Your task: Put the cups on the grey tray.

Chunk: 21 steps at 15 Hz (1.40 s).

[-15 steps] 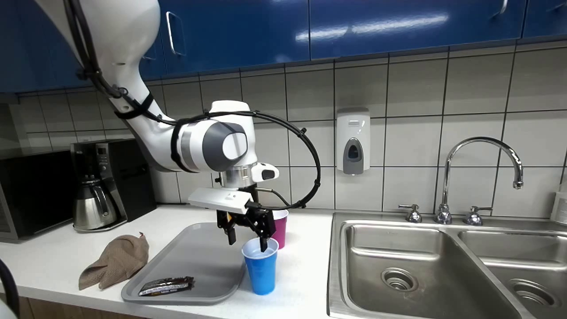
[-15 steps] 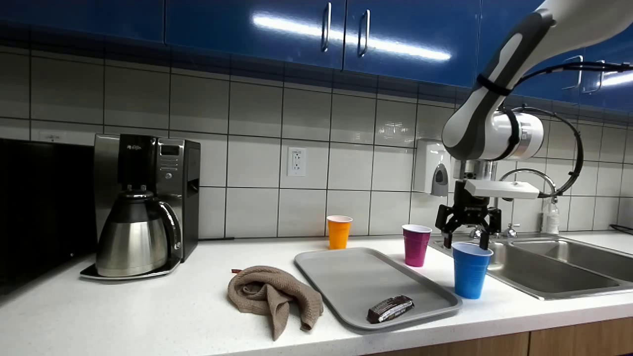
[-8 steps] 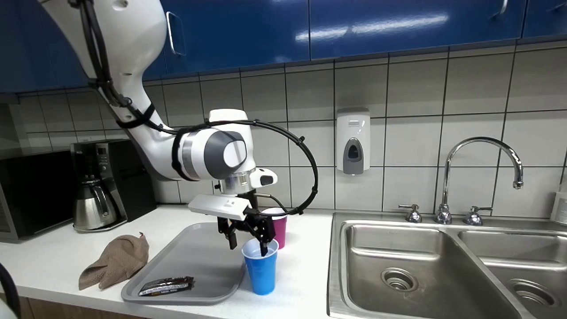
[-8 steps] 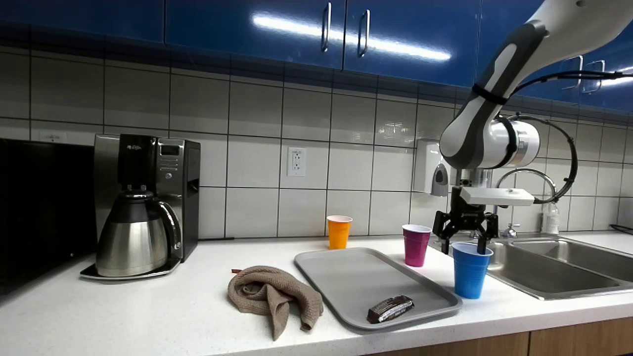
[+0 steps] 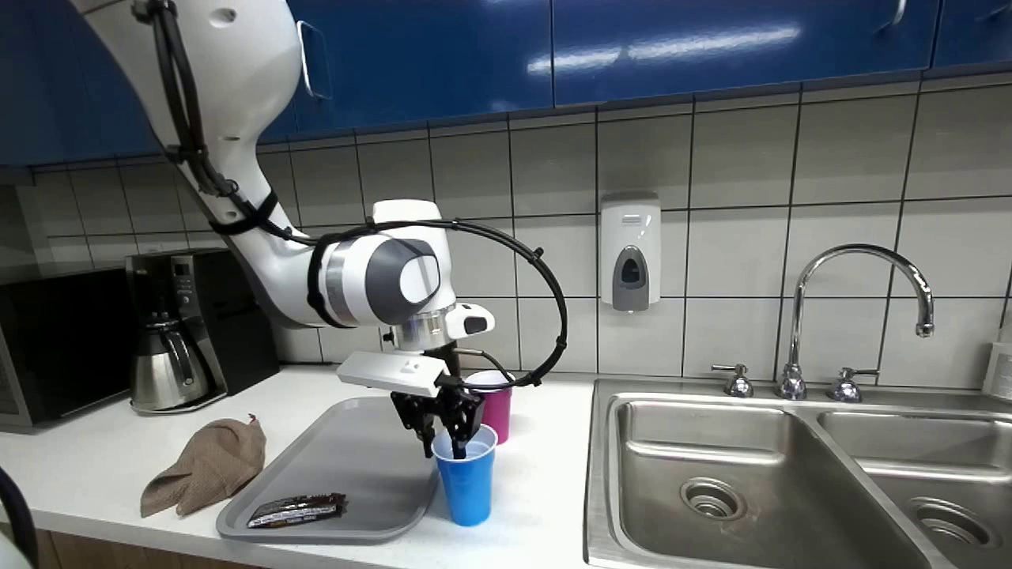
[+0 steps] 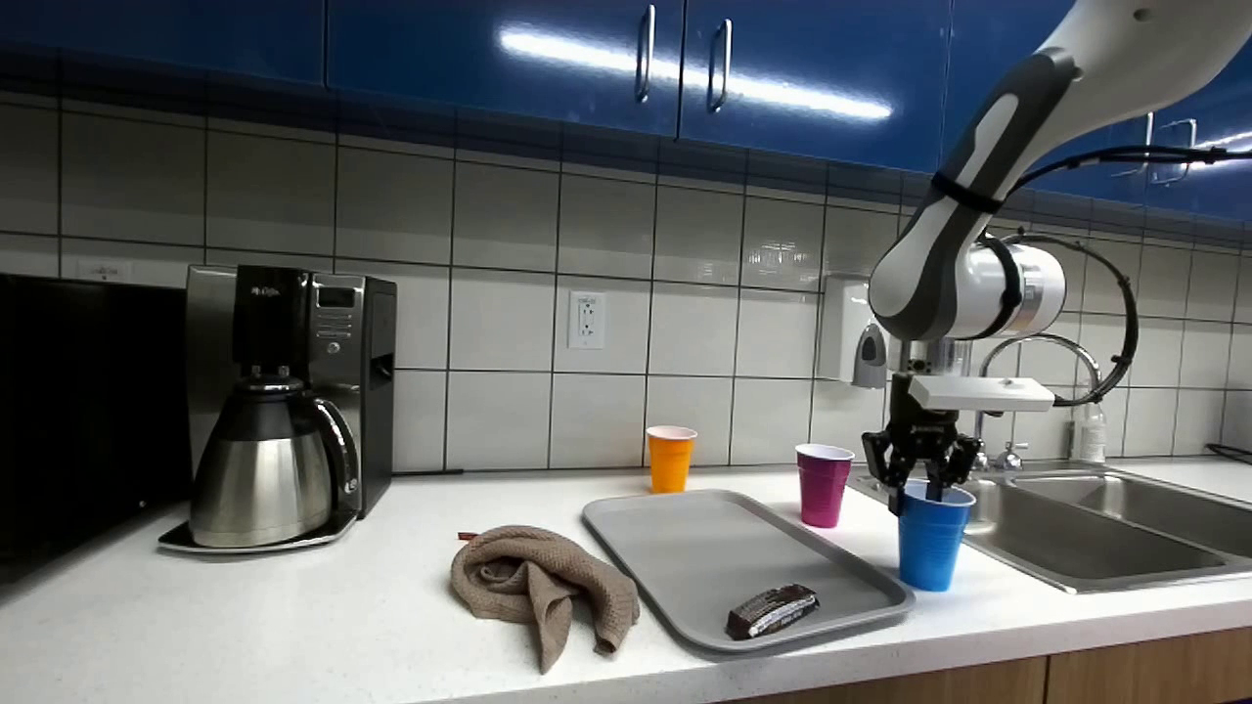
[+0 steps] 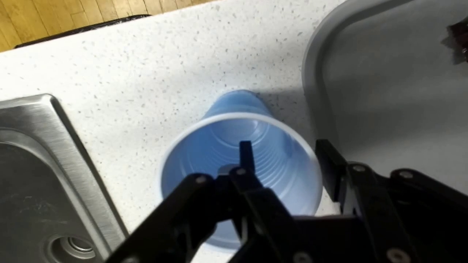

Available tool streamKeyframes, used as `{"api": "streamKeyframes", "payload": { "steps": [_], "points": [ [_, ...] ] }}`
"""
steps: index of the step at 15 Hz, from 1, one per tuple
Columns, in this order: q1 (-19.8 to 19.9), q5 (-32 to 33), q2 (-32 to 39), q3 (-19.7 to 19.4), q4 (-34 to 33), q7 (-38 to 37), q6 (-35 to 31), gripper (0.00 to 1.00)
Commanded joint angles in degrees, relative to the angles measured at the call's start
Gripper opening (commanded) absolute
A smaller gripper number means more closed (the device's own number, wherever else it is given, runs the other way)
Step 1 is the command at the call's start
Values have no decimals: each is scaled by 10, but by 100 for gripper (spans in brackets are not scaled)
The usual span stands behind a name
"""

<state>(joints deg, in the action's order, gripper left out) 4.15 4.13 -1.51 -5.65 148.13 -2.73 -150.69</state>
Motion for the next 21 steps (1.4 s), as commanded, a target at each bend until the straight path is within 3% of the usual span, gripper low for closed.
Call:
{"api": "streamKeyframes", "payload": {
  "steps": [1,4,12,21],
  "points": [
    [2,11,3,6,-4,-18,-7,18],
    [2,12,3,6,-3,-19,-7,0],
    [0,48,-24,10,-15,-39,25,1],
    [-33,52,-47,53,-20,-50,47,1]
  ]
}}
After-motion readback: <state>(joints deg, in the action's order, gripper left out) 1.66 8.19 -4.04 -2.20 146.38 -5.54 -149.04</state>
